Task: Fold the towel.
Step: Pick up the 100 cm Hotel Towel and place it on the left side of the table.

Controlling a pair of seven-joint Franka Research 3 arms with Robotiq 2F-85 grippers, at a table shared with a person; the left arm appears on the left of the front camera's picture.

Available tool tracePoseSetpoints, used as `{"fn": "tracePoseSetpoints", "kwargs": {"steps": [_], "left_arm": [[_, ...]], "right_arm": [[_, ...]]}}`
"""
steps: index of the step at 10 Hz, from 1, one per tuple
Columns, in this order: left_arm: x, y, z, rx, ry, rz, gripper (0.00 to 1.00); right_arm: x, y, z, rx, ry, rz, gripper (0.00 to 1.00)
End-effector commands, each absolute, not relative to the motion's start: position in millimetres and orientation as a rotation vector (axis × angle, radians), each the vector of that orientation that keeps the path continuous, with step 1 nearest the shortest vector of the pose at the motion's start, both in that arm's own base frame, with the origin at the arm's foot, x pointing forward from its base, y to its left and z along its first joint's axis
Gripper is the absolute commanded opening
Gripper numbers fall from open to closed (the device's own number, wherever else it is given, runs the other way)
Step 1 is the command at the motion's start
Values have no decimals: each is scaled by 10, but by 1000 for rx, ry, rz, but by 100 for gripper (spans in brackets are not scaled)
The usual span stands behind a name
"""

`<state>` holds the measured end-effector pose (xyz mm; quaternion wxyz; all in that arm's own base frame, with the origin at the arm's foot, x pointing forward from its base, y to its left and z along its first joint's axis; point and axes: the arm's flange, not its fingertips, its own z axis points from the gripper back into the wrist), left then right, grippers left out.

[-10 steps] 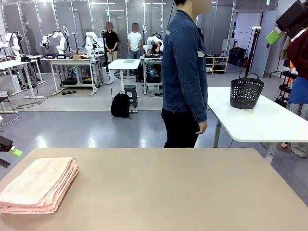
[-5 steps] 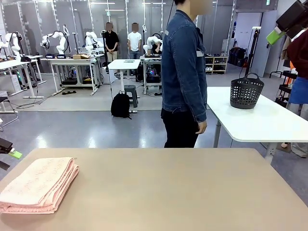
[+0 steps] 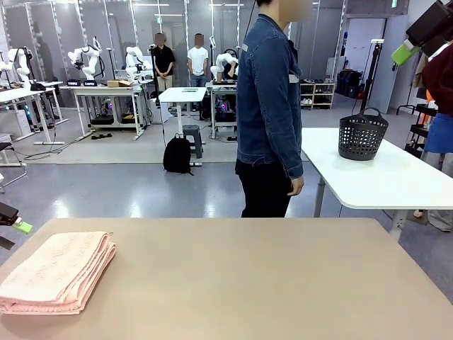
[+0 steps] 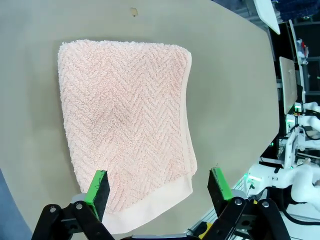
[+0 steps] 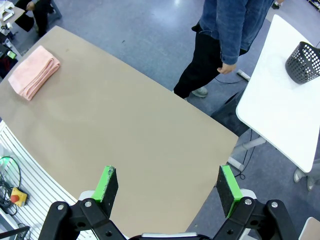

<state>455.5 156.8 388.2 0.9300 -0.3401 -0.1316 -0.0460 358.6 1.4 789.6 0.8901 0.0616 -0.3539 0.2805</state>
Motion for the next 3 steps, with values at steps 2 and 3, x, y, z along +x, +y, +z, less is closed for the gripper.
{"fn": "tracePoseSetpoints", "kwargs": {"steps": [2, 3], "left_arm": [[4584, 1587, 3896, -709, -272, -107, 100], [4584, 1587, 3896, -709, -272, -107, 100]], "right_arm": [[3587, 25, 7910, 134, -738, 569, 100], [3587, 25, 7910, 134, -738, 569, 100]]}}
